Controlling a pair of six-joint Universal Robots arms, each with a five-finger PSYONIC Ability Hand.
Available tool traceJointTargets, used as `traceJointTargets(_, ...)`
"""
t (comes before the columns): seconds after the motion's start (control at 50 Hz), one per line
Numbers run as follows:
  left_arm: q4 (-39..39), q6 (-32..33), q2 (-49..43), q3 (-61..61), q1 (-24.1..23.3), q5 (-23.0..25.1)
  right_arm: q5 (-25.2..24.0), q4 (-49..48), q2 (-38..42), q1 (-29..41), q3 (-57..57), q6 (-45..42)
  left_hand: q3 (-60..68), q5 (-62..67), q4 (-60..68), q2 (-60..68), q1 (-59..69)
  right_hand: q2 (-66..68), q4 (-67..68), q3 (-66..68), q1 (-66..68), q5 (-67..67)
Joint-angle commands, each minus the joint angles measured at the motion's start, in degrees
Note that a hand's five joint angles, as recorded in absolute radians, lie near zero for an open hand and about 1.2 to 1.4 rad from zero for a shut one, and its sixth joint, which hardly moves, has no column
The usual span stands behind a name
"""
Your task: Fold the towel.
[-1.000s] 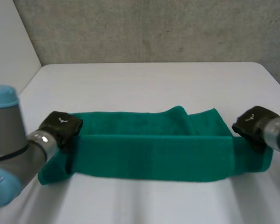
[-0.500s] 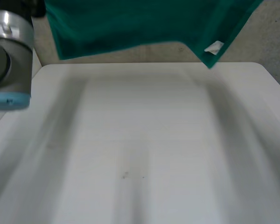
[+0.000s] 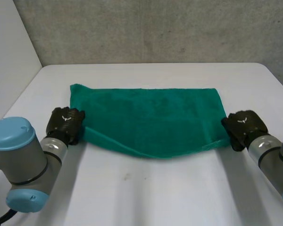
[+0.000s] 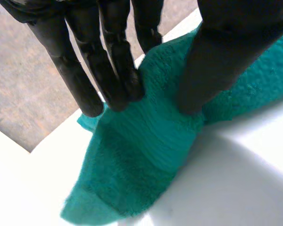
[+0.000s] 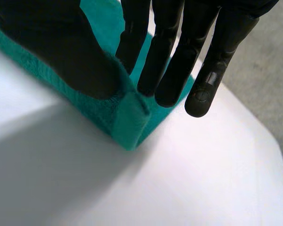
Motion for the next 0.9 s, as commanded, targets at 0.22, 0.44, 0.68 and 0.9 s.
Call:
traceJointTargets(0.22,-9.35,0.00,1.14,-1.63,4.83,-0.57,-3.79,-0.22,-1.11,-8.05,4.71,-0.01,-32.45,-29.61,-32.98,-32.70,-31.30,12.46,11.83,12.37,23.55,13.05)
traceJointTargets(0.44,-9.71,-0.61,1.23,-2.16,8.53,-0.13,-3.79,-0.65,-1.11,-7.88,5.42,-0.01,-12.97,-10.13,-13.50,-13.22,-11.81,12.46,11.83,12.37,23.55,13.05)
traceJointTargets(0.68,-9.53,-0.44,4.30,-4.00,8.44,-0.04,-3.53,-1.89,-1.82,-7.88,6.03,-0.80,13.28,16.12,12.75,13.03,14.44,12.46,11.83,12.37,23.55,13.05)
traceJointTargets(0.9,-24.97,5.16,24.75,-13.48,8.61,-0.04,-3.79,21.35,-12.88,-10.15,6.03,-19.65,13.28,16.12,12.75,13.03,14.44,12.46,11.83,12.37,23.55,13.05)
